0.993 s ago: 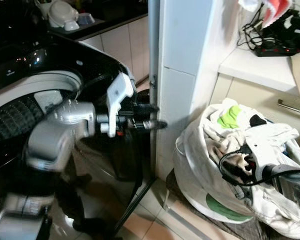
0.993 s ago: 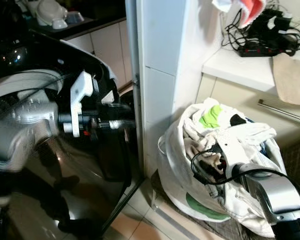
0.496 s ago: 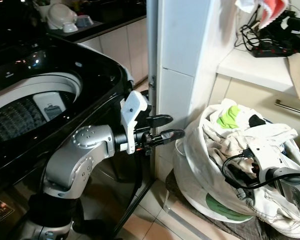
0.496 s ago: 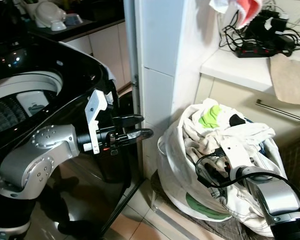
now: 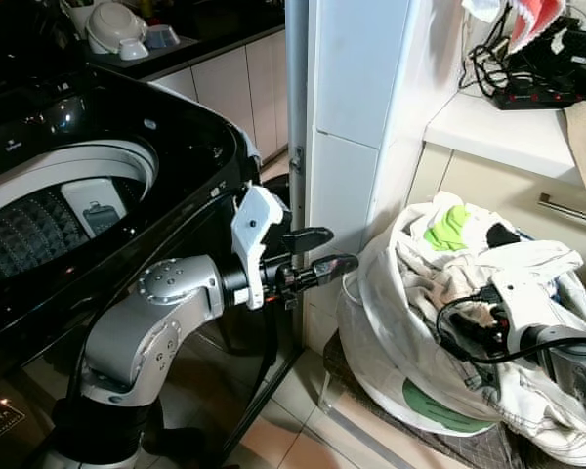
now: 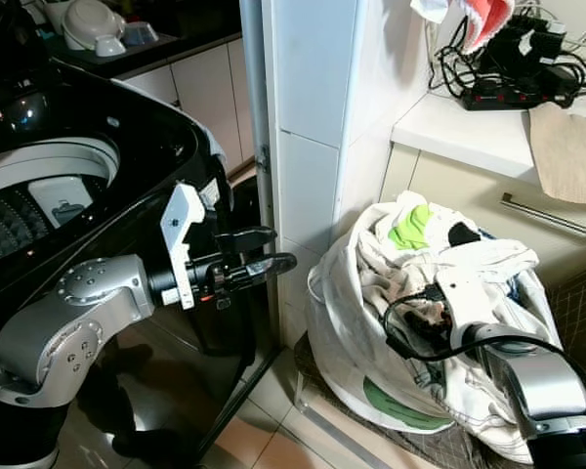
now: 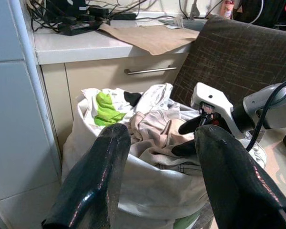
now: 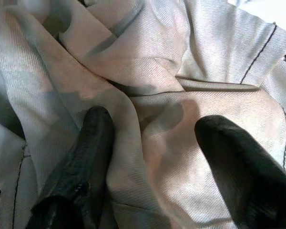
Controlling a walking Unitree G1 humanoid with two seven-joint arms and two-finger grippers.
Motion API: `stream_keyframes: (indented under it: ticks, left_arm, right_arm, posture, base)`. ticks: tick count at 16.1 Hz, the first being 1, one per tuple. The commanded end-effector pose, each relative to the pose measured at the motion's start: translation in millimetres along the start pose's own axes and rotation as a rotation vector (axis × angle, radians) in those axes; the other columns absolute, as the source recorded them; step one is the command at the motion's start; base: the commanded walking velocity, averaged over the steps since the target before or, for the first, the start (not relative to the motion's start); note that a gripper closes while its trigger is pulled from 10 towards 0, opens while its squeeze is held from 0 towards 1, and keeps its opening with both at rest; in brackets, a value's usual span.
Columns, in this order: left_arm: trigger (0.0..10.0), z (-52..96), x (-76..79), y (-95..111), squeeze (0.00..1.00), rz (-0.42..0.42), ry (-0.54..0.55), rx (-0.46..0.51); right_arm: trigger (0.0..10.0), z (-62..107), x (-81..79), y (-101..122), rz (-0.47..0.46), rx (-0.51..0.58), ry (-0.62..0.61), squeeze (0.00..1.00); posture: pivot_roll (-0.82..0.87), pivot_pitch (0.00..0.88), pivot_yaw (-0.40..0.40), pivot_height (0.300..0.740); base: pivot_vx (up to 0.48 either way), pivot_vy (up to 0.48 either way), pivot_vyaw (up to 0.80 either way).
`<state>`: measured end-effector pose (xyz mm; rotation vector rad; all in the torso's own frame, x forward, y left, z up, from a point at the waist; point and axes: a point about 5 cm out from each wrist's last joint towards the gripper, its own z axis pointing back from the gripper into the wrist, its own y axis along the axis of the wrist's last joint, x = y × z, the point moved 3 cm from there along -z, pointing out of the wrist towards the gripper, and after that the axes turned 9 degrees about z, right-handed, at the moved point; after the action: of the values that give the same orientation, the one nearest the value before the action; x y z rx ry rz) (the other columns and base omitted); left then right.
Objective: Clothes washing
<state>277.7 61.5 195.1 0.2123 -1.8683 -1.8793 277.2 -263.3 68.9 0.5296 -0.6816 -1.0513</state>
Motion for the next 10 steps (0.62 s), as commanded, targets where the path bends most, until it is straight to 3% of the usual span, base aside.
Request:
stream_keyframes:
  ticks: [1, 10]
  left_arm:
    - [10.0, 1.0, 3.2, -1.1, 0.0, 0.002, -0.004, -0.006]
    - [10.0, 3.1, 7.9, -8.2, 0.0, 0.005, -0.019, -0.026]
  right_arm:
    - [0.0, 0.8, 2.3, 0.9, -0.022, 0.016, 0.003, 0.0]
    - [0.0, 3.3, -1.7, 3.7, -0.086, 0.056, 0.061, 0.0]
  posture:
    - [-0.09, 0.0, 0.051, 0.74]
    - [-0.09, 0.0, 0.05, 0.74]
  base:
    - [0.0, 0.0, 0.0]
    - [0.0, 0.0, 0.0]
